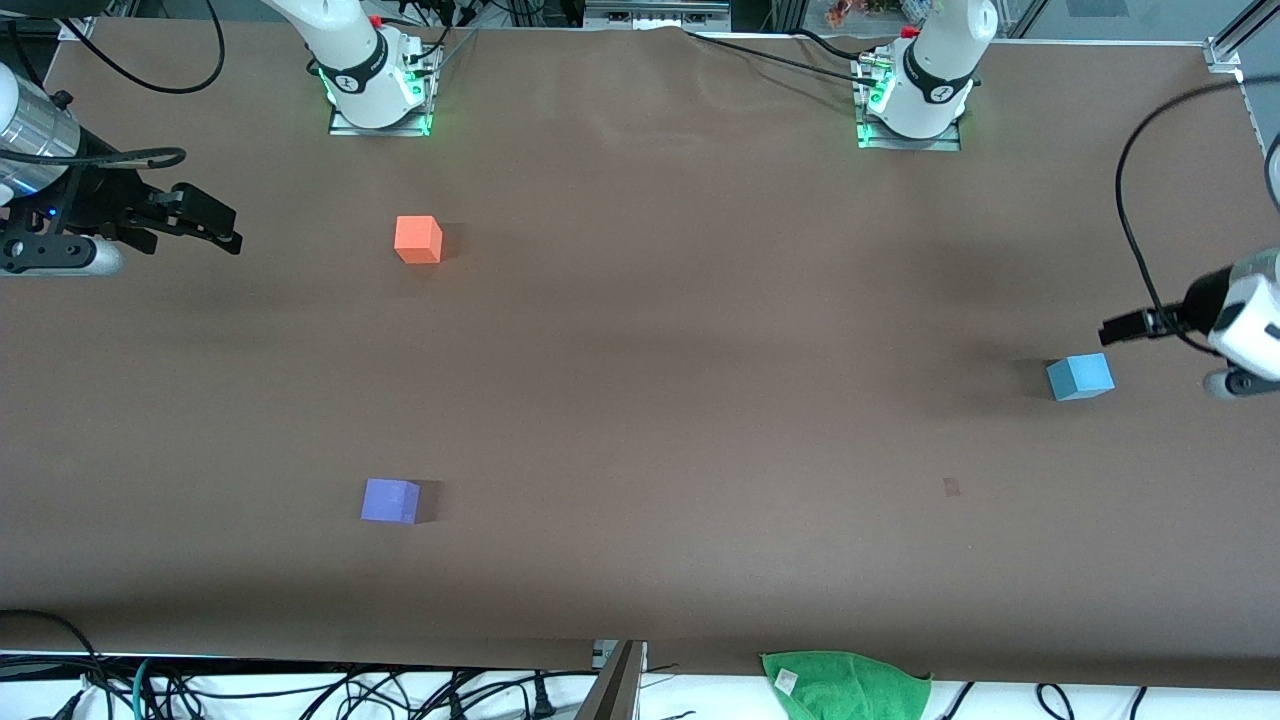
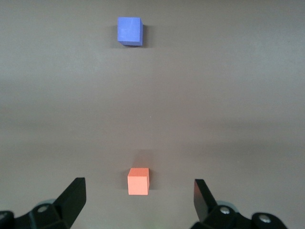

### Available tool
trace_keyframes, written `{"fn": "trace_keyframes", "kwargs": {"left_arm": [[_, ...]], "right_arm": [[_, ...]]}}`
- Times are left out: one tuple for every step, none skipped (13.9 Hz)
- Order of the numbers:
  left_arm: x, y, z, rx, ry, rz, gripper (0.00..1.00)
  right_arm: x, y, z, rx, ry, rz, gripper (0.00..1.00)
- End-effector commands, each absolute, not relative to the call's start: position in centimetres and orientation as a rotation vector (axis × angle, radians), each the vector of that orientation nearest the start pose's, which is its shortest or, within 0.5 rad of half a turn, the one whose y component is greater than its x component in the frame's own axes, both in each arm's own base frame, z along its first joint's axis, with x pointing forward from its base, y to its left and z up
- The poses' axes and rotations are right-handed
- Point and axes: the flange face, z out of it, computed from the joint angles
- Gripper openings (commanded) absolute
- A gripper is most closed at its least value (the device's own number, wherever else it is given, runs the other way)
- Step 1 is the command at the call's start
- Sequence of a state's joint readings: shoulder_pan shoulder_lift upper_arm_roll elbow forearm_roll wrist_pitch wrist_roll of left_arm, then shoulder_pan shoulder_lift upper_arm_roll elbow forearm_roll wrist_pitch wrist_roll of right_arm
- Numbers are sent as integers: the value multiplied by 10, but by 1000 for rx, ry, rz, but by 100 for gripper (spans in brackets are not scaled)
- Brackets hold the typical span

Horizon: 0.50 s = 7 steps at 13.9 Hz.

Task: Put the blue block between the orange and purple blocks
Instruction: 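Lower the left gripper onto the light-blue cube and close on it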

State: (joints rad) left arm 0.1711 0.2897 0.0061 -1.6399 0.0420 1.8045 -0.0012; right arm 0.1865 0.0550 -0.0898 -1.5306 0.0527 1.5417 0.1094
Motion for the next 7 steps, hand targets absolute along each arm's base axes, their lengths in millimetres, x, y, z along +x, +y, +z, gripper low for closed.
{"fn": "trace_keyframes", "kwargs": {"left_arm": [[635, 164, 377, -3086, -190, 171, 100], [630, 173, 357, -3090, -164, 165, 100], [622, 184, 340, -3092, -167, 140, 100], [613, 188, 318, -3094, -142, 108, 100], [608, 188, 300, -3089, -108, 25, 100], [602, 187, 282, -3082, -103, -43, 100], [595, 185, 266, -3081, -100, -70, 100]], "right_arm": [[559, 64, 616, -3097, -3, 62, 100], [559, 63, 616, -3097, -3, 59, 100], [559, 63, 615, -3096, -3, 62, 100], [559, 63, 615, -3096, -3, 66, 100], [559, 63, 615, -3096, -3, 71, 100], [559, 63, 615, -3096, -3, 67, 100], [559, 63, 615, -3096, -1, 64, 100]]}}
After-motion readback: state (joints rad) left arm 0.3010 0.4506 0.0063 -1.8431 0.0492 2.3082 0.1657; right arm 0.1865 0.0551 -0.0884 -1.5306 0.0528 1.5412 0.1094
